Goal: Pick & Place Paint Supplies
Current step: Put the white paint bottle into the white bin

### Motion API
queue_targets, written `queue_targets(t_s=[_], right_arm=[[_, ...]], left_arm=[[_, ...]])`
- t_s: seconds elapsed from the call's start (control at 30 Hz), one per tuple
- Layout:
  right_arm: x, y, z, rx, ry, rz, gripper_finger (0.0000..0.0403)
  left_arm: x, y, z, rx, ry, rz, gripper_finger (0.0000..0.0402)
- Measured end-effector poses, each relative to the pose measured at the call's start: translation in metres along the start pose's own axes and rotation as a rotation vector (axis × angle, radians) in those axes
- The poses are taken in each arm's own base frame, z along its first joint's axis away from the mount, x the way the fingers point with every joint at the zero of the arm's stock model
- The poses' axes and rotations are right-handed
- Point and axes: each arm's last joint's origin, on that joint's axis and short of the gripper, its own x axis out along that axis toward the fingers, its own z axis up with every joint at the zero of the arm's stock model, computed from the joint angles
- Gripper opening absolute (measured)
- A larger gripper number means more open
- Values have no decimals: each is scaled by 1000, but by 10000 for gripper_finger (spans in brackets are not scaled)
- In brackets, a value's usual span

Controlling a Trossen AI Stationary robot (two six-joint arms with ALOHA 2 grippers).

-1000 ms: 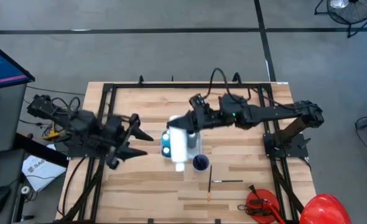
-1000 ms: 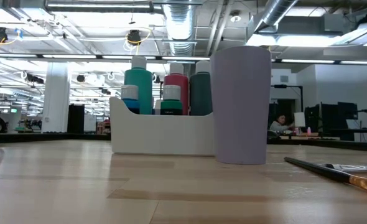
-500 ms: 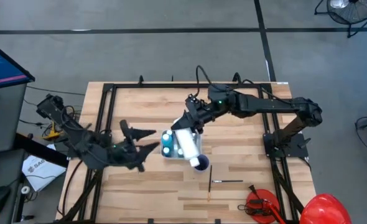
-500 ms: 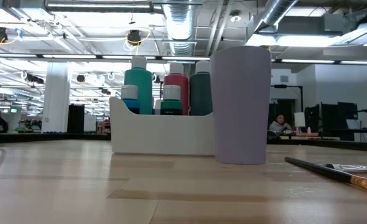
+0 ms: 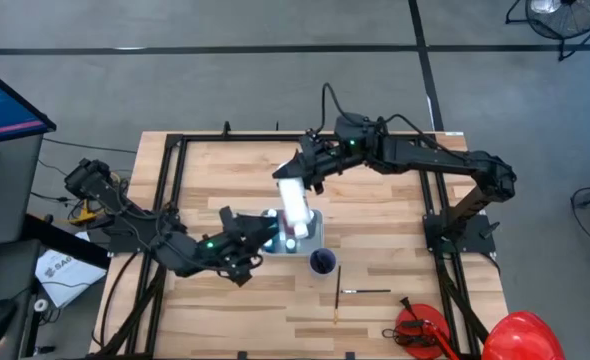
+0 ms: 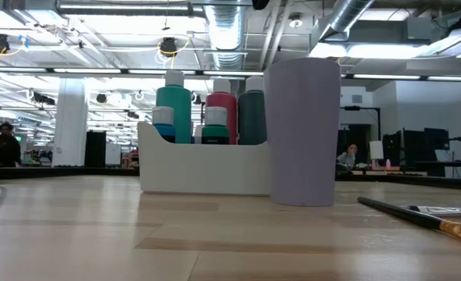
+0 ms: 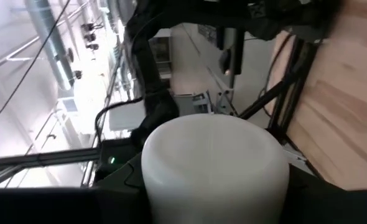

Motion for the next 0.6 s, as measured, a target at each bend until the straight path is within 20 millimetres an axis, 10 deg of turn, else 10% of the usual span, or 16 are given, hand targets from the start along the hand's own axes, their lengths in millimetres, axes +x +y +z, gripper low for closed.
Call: queue_targets(t_s=[0.6], right_arm=[[2,2,-6,-6,2,20,171]], left_arm=[[19,13,-12,-107,23,74,251]])
